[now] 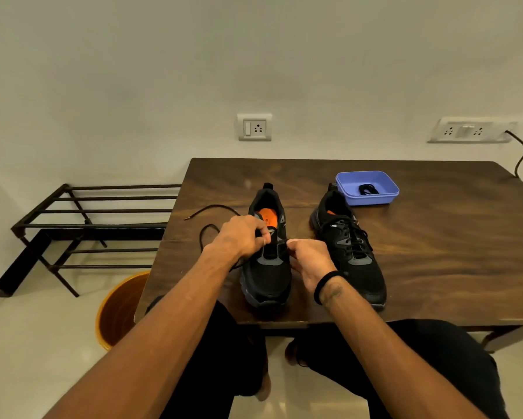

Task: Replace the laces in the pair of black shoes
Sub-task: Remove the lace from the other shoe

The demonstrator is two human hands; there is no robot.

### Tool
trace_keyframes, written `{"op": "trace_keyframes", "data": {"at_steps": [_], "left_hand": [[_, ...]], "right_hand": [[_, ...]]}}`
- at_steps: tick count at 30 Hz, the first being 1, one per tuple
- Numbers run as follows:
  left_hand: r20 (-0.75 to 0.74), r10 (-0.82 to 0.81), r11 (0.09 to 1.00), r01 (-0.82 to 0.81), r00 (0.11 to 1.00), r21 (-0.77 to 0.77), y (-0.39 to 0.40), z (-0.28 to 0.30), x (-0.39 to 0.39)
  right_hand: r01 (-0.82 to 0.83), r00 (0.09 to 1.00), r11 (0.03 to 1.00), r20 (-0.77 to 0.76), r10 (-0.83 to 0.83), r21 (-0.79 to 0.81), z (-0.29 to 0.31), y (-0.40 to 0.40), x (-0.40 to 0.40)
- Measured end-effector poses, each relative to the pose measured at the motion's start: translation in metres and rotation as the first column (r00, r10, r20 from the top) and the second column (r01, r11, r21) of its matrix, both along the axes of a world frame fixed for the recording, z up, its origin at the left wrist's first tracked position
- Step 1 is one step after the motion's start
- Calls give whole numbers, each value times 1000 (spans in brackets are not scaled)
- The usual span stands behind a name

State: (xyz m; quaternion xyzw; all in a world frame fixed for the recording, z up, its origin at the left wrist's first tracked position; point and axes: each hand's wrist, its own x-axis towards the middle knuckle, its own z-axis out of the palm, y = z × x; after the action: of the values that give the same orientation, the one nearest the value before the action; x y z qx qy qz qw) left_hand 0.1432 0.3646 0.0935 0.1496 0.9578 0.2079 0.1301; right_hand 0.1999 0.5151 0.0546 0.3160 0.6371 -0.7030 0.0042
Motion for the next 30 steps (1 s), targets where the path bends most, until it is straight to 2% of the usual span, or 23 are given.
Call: {"op": "trace_keyframes", "data": {"at_steps": [1,2,3,4,6,7,9,12,14,16,18,19,20,21,22,23,24,25,26,27,28,29,30], "left_hand": [[13,-2,1000,2,1000,14,-3,0,-1],[26,0,999,-1,1000,34,-6,-1,-1],[34,6,998,-8,999,56,-10,-2,-2],[39,11,997,-14,999,77,-13,-3,-2],[38,27,995,-31,999,98,-16,-4,-3],[32,37,994,-40,999,105,-17,-5,-3],[23,50,991,-52,998,120,-16,-5,-3],[36,69,987,-74,997,146,-17,-5,-1],[36,64,988,-69,997,140,-17,-5,-1],[29,49,989,-53,998,135,-15,-4,-1],[36,39,990,-43,999,138,-16,-5,-2],[46,33,989,-39,998,140,-17,-5,-2],[58,25,989,-34,998,147,-17,-5,-2],[72,17,987,-29,997,157,-18,-5,-3],[81,7,986,-21,997,168,-19,-6,-3],[86,0,985,-15,996,174,-19,-6,-3],[84,-6,985,-9,996,174,-19,-6,-3],[80,-6,985,-7,997,170,-18,-5,-3],[75,-4,986,-8,997,165,-17,-5,-3],[70,-1,987,-10,998,160,-16,-4,-3],[66,1,988,-11,998,152,-16,-4,-3],[60,-1,990,-7,998,141,-15,-4,-3],[54,-6,992,-1,999,126,-15,-3,-2]], "right_hand": [[-90,994,965,-36,101,245,1,1,2],[-152,976,856,-60,208,495,1,2,5],[-185,944,694,-71,323,695,0,2,7],[-192,903,522,-59,426,831,1,0,8],[-169,840,216,26,543,962,2,-9,9],[-172,833,124,77,548,977,1,-13,10],[-188,850,61,131,511,980,-3,-18,7],[-142,854,77,83,513,987,-8,-16,4],[-98,840,157,-3,543,983,-7,-16,4],[-56,848,338,-134,513,940,-7,-17,5],[-16,908,590,-235,346,807,-7,-16,3],[36,944,750,-269,192,660,-4,-13,0],[125,962,895,-274,-4,429,-1,-8,-4],[231,953,965,-231,-198,126,6,-4,-7],[306,932,938,-150,-330,-162,11,2,-8],[350,915,871,-74,-397,-344,15,8,-8],[353,918,846,-28,-396,-399,16,13,-9],[315,938,872,-16,-346,-376,20,15,-6],[256,961,925,-30,-275,-282,17,16,-6],[191,977,971,-71,-202,-142,17,15,-4],[121,986,990,-121,-111,71,15,13,-2],[57,986,950,-169,-4,306,12,12,-1],[0,973,843,-194,124,538,12,10,0]]}}
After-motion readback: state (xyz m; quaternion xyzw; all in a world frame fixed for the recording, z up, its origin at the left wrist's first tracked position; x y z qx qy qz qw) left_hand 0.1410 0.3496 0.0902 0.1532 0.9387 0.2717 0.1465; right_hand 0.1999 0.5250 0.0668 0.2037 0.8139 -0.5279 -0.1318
